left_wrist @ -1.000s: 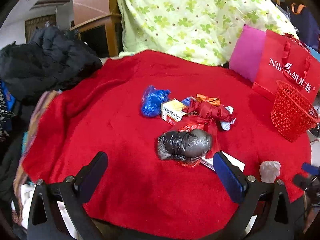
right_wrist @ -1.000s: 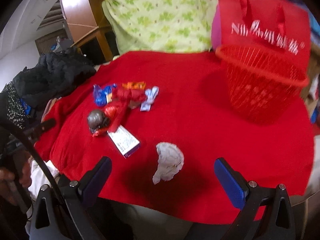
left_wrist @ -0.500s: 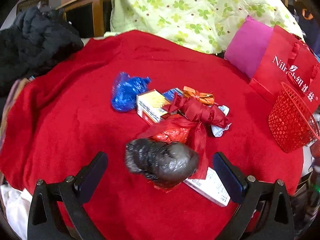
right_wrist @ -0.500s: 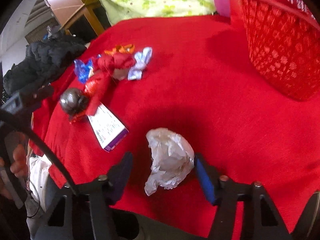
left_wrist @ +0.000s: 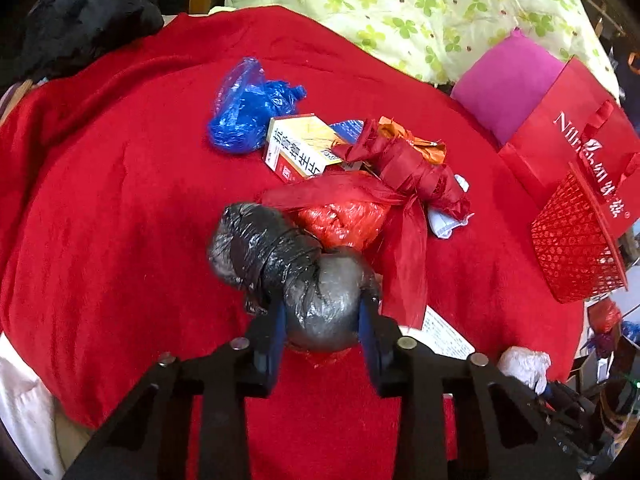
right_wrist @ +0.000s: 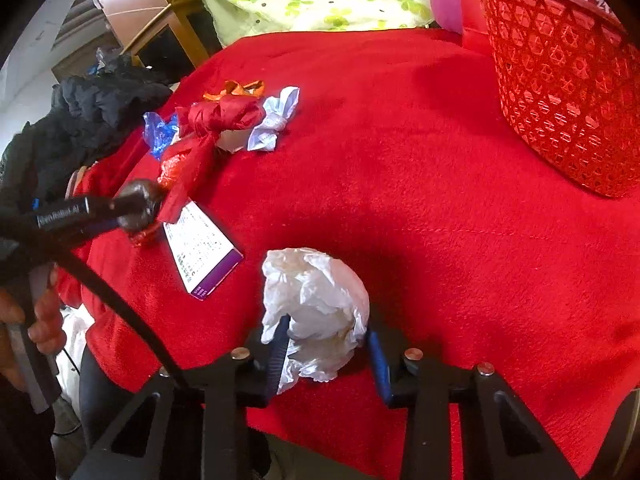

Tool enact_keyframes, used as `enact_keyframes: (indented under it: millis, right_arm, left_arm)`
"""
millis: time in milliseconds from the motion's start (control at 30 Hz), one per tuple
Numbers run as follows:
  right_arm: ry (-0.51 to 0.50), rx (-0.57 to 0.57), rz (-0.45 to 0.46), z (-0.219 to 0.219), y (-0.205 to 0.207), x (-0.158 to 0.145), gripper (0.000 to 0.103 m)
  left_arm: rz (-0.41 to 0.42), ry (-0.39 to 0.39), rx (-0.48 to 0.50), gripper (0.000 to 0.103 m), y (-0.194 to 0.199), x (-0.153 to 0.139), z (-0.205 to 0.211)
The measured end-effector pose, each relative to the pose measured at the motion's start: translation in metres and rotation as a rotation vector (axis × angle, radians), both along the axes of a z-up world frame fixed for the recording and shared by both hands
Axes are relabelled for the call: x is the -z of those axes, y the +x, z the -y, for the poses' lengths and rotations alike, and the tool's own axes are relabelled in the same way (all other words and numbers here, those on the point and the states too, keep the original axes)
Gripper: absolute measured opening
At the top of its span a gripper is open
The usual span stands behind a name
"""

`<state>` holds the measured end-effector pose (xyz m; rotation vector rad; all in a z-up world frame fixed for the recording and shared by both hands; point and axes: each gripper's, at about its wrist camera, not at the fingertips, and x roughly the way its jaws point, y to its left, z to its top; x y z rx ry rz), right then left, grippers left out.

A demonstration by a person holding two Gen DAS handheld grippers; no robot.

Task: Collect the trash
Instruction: 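Grasp the black plastic bag with the left tool while the right tool grasps the white tissue, then carry both held items over the red mesh basket and open both tools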

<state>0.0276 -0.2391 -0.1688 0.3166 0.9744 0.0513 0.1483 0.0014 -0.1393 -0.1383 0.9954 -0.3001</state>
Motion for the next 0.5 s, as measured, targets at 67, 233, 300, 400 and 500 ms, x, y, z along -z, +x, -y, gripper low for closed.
enact_keyframes:
  millis: [67, 233, 300, 400, 500]
  right_arm:
    - [0.007, -0.001, 0.012, 0.001, -0.001, -0.003, 0.038]
    - [0.024, -0.004, 0.043, 0.001, -0.002, -0.011, 0.038]
    - [0.031, -0.001, 0.058, 0.002, -0.003, -0.016, 0.037]
    - [0.049, 0.002, 0.090, 0.006, -0.004, -0.025, 0.037]
    - [0.066, 0.013, 0.137, 0.013, -0.006, -0.039, 0.038]
  left_arm:
    - [0.028, 0.012, 0.007, 0.029, -0.008, -0.003, -0.002]
    - [0.100, 0.027, -0.002, 0.025, -0.022, -0.016, -0.010]
    - [0.130, 0.032, -0.012, 0.025, -0.028, -0.025, -0.014]
    - [0.201, 0.052, -0.008, 0.025, -0.038, -0.045, -0.014]
    - [0.274, 0.051, 0.019, 0.025, -0.045, -0.069, -0.005]
